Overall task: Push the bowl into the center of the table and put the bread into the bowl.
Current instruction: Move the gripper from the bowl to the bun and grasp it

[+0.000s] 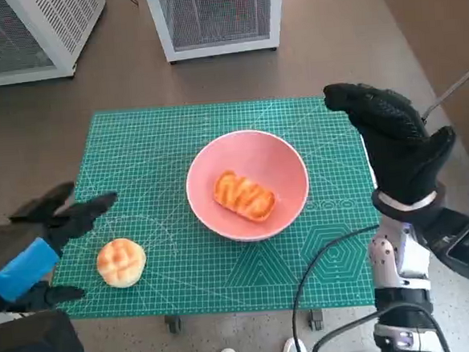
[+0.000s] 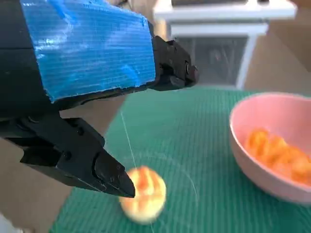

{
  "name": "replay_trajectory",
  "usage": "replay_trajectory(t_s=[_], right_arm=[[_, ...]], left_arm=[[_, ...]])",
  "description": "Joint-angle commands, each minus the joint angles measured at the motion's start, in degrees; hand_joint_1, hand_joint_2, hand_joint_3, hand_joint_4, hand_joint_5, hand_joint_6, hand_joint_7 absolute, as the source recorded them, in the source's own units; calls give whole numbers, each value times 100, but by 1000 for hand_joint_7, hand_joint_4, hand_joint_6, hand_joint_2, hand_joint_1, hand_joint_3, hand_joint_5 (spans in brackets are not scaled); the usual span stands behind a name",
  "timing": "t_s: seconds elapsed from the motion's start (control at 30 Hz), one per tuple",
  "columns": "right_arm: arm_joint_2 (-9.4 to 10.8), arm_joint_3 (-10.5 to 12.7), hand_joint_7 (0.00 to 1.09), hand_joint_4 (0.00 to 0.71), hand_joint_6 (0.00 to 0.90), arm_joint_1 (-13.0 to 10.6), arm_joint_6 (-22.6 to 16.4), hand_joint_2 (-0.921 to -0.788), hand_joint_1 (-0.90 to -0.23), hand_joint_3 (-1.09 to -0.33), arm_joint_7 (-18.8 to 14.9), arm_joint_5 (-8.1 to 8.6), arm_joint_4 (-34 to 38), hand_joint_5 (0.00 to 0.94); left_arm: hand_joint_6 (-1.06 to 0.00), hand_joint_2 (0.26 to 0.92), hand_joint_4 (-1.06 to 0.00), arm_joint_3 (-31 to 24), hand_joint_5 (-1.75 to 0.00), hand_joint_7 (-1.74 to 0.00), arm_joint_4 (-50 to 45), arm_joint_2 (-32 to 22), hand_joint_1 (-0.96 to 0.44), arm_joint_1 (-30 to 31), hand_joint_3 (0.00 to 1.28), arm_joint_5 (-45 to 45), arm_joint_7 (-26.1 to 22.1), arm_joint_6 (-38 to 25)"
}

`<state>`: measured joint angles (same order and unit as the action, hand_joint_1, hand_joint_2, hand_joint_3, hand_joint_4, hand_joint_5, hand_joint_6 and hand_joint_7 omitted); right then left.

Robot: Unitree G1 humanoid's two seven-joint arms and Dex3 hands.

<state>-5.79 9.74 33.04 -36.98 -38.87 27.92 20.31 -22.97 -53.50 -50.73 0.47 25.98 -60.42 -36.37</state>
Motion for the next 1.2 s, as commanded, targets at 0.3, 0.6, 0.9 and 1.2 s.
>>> replay_trajectory(t_s=[0.3,0.6,0.9,1.2], right_arm=[[52,-4,0,250,293,-45,79,-921,-624,-708,-98,82,89,0],[39,4,2,254,296,-54,68,-921,-616,-708,-114,105,100,2],[29,16,3,256,298,-62,88,-921,-612,-713,-115,121,86,2],[5,27,3,258,299,-77,119,-921,-604,-719,-99,104,69,2]], left_arm=[[-221,729,-76,535,-6,0,236,-196,144,273,11,-112,262,-214],[-228,733,-77,1209,-3,-4,727,-160,121,305,11,133,818,-9],[-251,741,-97,1837,-8,-11,1264,-56,142,232,12,406,1335,198],[-273,744,-127,2376,-11,-13,1942,33,128,81,13,652,1739,445]])
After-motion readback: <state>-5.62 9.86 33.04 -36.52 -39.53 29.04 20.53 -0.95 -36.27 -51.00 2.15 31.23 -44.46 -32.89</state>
